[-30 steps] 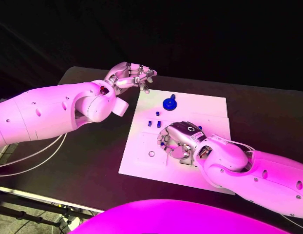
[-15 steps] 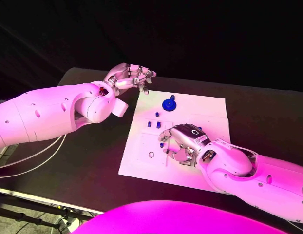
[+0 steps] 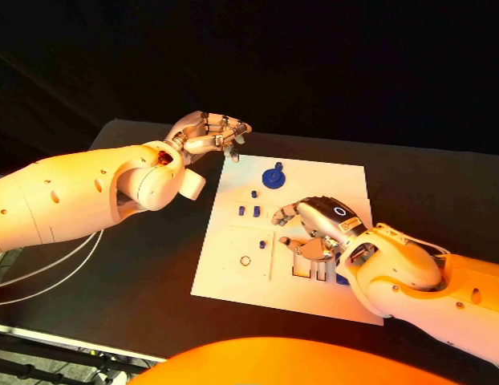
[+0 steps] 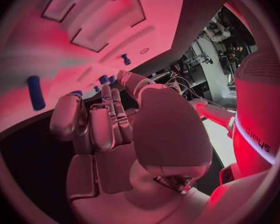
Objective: Assemble the parts on the task board
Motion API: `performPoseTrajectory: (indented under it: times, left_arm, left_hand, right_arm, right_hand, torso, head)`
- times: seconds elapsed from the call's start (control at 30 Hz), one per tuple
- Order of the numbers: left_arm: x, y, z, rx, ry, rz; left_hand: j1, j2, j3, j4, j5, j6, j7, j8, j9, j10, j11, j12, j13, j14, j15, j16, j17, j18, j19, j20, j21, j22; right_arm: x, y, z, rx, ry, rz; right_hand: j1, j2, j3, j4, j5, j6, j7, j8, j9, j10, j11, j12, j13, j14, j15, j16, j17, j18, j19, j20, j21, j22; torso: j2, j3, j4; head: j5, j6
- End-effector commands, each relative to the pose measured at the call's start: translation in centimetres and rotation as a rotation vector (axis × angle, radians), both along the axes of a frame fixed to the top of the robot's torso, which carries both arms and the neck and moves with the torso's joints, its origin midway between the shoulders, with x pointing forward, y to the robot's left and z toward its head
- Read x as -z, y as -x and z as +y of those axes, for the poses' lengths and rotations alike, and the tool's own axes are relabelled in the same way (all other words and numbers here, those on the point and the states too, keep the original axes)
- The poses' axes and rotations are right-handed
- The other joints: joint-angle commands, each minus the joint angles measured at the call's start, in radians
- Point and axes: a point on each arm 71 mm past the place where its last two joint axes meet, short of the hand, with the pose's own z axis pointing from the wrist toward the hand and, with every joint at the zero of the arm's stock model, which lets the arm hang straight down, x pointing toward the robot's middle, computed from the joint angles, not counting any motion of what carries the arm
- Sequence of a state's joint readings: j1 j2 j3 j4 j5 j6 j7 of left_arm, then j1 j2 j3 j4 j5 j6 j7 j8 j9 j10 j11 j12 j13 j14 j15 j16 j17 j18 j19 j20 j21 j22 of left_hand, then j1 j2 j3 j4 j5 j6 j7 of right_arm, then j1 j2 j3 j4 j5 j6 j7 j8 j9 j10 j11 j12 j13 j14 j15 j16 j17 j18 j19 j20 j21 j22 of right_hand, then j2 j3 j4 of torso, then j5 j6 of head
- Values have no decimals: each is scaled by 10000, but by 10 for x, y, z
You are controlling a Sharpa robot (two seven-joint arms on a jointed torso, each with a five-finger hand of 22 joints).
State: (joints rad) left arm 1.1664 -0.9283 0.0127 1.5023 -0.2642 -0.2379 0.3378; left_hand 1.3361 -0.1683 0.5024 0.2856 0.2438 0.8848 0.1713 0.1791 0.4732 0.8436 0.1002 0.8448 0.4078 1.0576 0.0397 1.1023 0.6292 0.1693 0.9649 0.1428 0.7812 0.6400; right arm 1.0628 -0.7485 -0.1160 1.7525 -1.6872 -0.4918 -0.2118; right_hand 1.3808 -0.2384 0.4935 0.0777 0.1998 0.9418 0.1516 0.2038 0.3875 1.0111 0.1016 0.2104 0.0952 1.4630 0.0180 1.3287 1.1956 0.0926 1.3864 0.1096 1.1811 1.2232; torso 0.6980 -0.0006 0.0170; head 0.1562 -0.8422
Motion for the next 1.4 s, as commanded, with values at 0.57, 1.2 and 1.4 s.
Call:
performPoseTrajectory:
  times: [0.57, 1.2, 1.4]
  left_arm:
    - [0, -1, -6, 332, 169, 36]
    - [1, -1, -5, 329, 163, 43]
    - [1, -2, -4, 267, 117, 64]
  left_hand:
    - [-69, -24, -54, 10, 20, -56, 5, -30, -2, -74, 22, 54, -23, -70, -4, -54, 8, 143, 68, -19, -86, -26]
    - [-61, -26, -62, 5, 21, -59, 4, -29, -2, -80, 22, 56, -27, -74, -5, -58, 8, 143, 72, -19, -97, -35]
    - [-61, -26, -62, 5, 21, -59, 4, -29, -2, -80, 22, 56, -27, -74, -5, -58, 8, 143, 72, -19, -97, -35]
  right_arm:
    - [-26, -53, -69, 1017, 2405, 1523]
    - [-19, -57, -61, 990, 2364, 1545]
    - [-17, -57, -60, 995, 2401, 1586]
  right_hand:
    - [1391, 480, -3951, 1420, 72, -154, -370, -555, -222, -1630, 139, 1301, -155, -135, 108, -286, -1023, 181, -427, 178, -1170, -754]
    - [2023, 714, -3657, 2042, 55, 80, -179, -530, -273, -876, -96, 2048, -183, 204, -107, 162, -524, 9, 121, -15, -372, -38]
    - [2121, 860, -2758, 2112, 72, 355, -157, -475, -298, 174, -276, 1984, -278, 276, -257, 238, -432, -105, 393, -164, 172, 447]
  torso:
    - [24, 18, 3]
    - [23, -7, 27]
    - [17, -4, 20]
  head:
    - [-335, 264]
    - [-345, 189]
    - [-331, 172]
